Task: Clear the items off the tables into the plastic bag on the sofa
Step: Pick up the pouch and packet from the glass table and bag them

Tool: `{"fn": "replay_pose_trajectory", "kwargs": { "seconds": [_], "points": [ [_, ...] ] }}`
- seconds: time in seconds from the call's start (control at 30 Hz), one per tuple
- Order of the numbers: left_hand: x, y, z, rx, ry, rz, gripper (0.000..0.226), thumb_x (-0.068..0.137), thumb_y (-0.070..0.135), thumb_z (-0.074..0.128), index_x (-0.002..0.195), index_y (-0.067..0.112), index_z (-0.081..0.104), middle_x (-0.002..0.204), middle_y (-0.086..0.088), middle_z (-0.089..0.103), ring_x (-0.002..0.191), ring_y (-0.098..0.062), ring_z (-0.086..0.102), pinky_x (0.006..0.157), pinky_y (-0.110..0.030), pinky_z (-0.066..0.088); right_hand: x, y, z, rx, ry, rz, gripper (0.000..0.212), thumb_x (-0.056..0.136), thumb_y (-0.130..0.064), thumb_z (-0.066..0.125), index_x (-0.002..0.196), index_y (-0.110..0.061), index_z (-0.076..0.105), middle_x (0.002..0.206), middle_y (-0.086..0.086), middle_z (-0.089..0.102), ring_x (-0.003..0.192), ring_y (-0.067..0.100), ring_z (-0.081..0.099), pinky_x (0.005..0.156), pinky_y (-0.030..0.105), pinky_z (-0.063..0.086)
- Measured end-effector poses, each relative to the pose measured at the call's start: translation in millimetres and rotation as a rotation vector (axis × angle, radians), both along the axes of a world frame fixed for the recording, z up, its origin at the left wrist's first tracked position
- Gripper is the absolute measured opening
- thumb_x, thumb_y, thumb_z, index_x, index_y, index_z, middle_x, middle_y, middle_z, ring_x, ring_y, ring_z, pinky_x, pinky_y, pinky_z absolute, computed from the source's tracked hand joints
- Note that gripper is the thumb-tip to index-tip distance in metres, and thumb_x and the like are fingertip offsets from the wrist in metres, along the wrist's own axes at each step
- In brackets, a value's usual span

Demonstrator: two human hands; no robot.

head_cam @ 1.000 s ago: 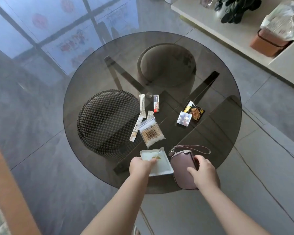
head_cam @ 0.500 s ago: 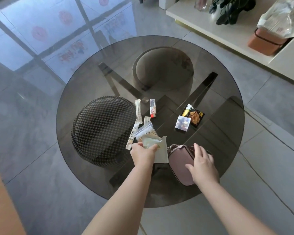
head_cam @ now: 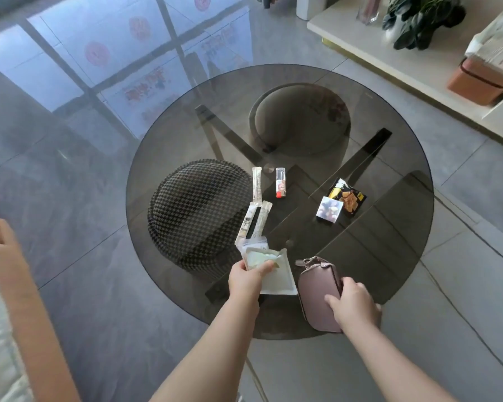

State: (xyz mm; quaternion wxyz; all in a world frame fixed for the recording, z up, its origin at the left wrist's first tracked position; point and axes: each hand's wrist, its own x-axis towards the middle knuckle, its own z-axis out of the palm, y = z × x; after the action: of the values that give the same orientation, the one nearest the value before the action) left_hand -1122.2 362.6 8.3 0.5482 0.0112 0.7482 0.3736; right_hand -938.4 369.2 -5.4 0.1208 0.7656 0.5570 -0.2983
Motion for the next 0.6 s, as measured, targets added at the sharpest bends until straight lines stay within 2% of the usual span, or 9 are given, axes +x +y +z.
{"fn": "replay_pose_trajectory", "kwargs": {
  "seconds": [0.07,0.13,0.23,0.3,0.37,0.47,0.6],
  "points": [
    [-9,-20,12,0.013,-0.057,0.048,0.044,0.076,0.009,0.076,0.117,0.007,0.06,0.111,-0.013,0.067,0.102,-0.031,0.064,0.09,-0.045,0.054,-4,-12,7,-0.024,0.155,-0.093,0.047,0.084,-0.031,0.066,0.126,-0.019,0.051,0.122,0.007,0.054,0.115,0.027,0.052,0.093,0.035,0.044],
    [-20,-40,24,0.037,-0.059,0.059,0.041,0.075,0.003,0.075,0.114,0.008,0.061,0.109,-0.013,0.068,0.097,-0.031,0.065,0.086,-0.044,0.055,-11,-23,17,-0.009,0.275,-0.121,0.047,0.08,-0.023,0.068,0.125,-0.017,0.055,0.12,0.009,0.055,0.113,0.029,0.049,0.092,0.034,0.046],
    [-36,-75,53,0.05,-0.075,0.114,0.036,0.07,0.001,0.074,0.1,0.018,0.063,0.092,-0.003,0.07,0.08,-0.023,0.065,0.066,-0.032,0.053,-28,-39,41,-0.039,0.387,-0.078,0.048,0.078,-0.02,0.07,0.124,-0.017,0.055,0.117,0.009,0.054,0.107,0.026,0.049,0.091,0.033,0.046],
    [-46,-102,75,0.051,-0.109,0.182,0.044,0.066,0.003,0.076,0.105,0.019,0.061,0.091,-0.002,0.069,0.078,-0.021,0.063,0.067,-0.03,0.05,-43,-49,61,-0.096,0.476,-0.055,0.051,0.077,-0.02,0.072,0.124,-0.017,0.055,0.112,0.007,0.052,0.097,0.022,0.051,0.085,0.033,0.048],
    [-55,-133,99,0.069,-0.131,0.256,0.05,0.072,0.002,0.074,0.117,0.015,0.058,0.101,-0.006,0.068,0.08,-0.022,0.063,0.066,-0.03,0.049,-59,-61,85,-0.122,0.52,0.011,0.051,0.075,-0.021,0.073,0.123,-0.018,0.056,0.106,0.004,0.049,0.093,0.019,0.05,0.077,0.029,0.047],
    [-65,-181,141,0.095,-0.129,0.371,0.053,0.076,0.0,0.071,0.125,0.011,0.054,0.109,-0.01,0.067,0.08,-0.022,0.063,0.064,-0.029,0.049,-83,-86,124,-0.115,0.575,0.113,0.048,0.074,-0.021,0.074,0.12,-0.018,0.058,0.109,0.007,0.053,0.093,0.019,0.053,0.082,0.029,0.046],
    [-73,-247,201,0.159,-0.147,0.537,0.041,0.08,0.001,0.069,0.118,0.011,0.056,0.094,-0.007,0.068,0.072,-0.019,0.064,0.061,-0.027,0.052,-114,-128,180,-0.16,0.645,0.221,0.045,0.076,-0.023,0.072,0.119,-0.017,0.058,0.108,0.003,0.063,0.093,0.019,0.057,0.067,0.026,0.044]
  ]
}}
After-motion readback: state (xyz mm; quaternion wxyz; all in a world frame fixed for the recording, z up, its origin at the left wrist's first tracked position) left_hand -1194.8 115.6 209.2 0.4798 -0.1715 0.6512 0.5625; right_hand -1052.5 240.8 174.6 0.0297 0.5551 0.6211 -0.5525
